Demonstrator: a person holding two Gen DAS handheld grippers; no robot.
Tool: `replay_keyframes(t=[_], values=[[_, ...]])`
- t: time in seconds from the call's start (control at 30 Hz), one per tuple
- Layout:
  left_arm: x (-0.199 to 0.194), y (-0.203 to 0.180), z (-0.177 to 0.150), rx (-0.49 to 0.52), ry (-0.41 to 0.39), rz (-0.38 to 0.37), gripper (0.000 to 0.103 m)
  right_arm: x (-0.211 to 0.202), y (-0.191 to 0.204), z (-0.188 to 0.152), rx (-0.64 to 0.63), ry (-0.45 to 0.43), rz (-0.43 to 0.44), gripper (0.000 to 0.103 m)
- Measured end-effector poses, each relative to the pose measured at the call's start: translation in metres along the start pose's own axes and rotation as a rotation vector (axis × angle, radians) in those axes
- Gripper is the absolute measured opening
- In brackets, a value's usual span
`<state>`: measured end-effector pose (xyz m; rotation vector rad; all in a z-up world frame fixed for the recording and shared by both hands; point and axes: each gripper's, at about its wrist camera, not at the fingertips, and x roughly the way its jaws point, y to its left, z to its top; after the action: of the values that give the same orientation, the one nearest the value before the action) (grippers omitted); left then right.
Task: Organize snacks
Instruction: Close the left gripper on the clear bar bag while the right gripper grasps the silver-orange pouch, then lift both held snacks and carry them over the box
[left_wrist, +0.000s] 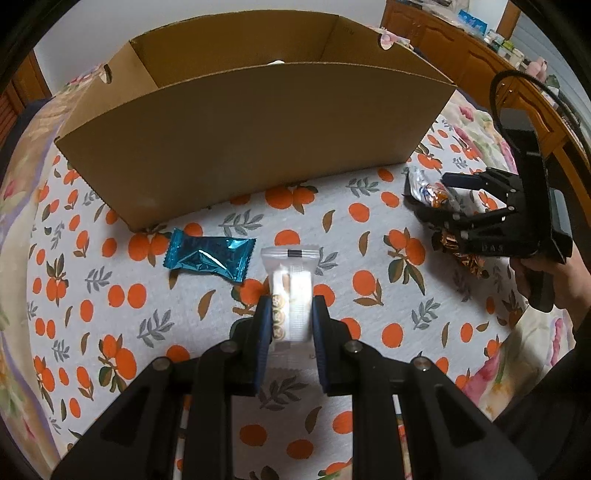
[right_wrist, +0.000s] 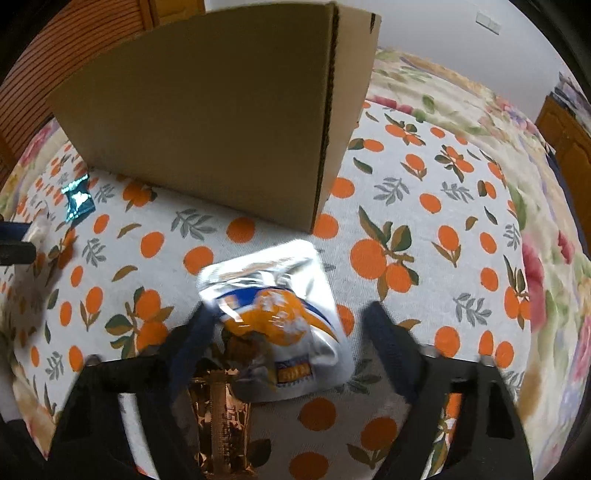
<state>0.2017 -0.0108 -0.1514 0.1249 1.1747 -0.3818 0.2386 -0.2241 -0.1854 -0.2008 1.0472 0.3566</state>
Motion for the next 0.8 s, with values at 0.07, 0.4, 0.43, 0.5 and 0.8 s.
replay_keyframes(t=[0.07, 0.4, 0.43, 0.5, 0.8], values=[[-0.001, 0.000, 0.000, 0.003, -0.003, -0.002, 0.019, -0.003, 0.002, 0.003, -0.006, 0.004, 0.000, 0.047], [-0.006, -0.001, 0.000, 0.010, -0.014, -0.001, 0.019, -0.015, -0.011, 0.002, 0.084, -0.018, 0.071, 0.039], [-0.006, -0.002, 0.000, 0.011, -0.015, -0.002, 0.019, -0.016, -0.014, 0.001, 0.099, -0.019, 0.082, 0.039], [-0.007, -0.002, 0.000, 0.014, -0.018, -0.003, 0.019, -0.018, -0.018, 0.000, 0.126, -0.027, 0.101, 0.038], [-0.009, -0.003, -0.001, 0.016, -0.023, -0.004, 0.019, -0.031, -0.014, 0.003, 0.128, -0.055, 0.113, 0.039]])
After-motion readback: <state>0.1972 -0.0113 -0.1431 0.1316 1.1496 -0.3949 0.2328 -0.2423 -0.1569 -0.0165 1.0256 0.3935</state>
